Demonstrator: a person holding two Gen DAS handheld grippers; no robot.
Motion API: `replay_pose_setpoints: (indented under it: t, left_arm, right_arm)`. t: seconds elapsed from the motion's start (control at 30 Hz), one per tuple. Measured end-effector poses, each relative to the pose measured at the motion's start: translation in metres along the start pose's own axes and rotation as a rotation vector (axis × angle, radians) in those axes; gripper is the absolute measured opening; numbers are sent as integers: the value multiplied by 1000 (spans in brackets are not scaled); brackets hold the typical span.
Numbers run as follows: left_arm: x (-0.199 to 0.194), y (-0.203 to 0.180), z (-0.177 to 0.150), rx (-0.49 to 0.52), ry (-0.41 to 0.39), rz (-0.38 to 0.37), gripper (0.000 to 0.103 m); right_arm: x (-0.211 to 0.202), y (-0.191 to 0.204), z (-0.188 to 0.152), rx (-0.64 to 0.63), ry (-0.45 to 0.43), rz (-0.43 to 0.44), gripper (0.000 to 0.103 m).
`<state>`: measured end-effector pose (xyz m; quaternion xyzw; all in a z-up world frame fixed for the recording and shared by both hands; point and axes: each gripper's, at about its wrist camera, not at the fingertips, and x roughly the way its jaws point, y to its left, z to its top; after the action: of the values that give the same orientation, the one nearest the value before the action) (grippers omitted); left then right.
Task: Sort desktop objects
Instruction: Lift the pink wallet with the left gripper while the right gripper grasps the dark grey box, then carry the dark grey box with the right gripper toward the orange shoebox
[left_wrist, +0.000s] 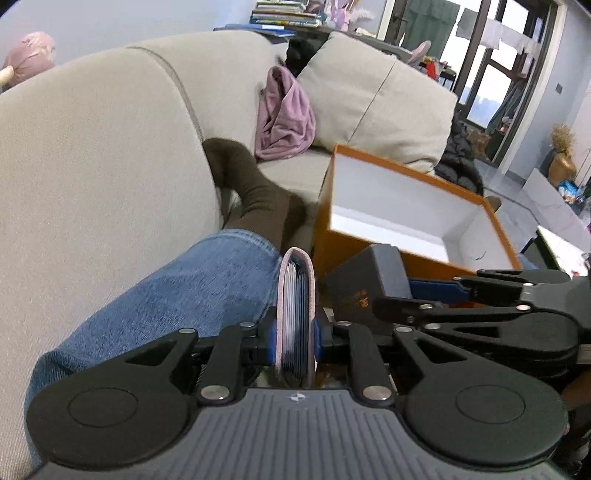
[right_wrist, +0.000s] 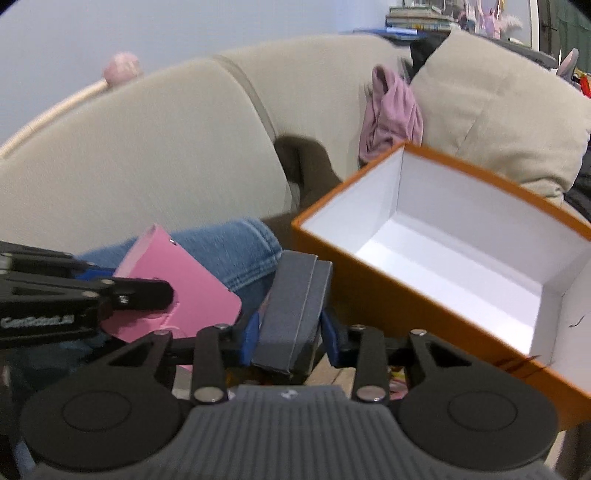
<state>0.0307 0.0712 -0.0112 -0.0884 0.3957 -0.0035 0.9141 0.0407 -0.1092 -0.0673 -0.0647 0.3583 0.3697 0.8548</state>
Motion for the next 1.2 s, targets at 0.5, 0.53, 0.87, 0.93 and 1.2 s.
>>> replay_pose_setpoints:
  t: [0.5, 0.53, 0.87, 0.93, 1.2]
  left_arm:
    - [-16, -35, 54, 82, -93, -50, 20]
    - [-15, -36, 54, 87, -93, -50, 20]
    - [7, -28, 31, 55, 16, -71, 20]
    - [8, -24, 25, 39, 34, -70, 20]
    - [8, -25, 10, 21, 58, -106, 20]
  right_arm:
    - [-72, -46, 43, 109, -190, 23, 0]
    - [-69, -48, 40, 111, -175, 19, 0]
    - [-26, -69, 0, 174, 25, 74, 41]
    - [-25, -72, -9, 183, 59, 77, 46]
    - [-31, -96, -61, 463, 194, 152, 56]
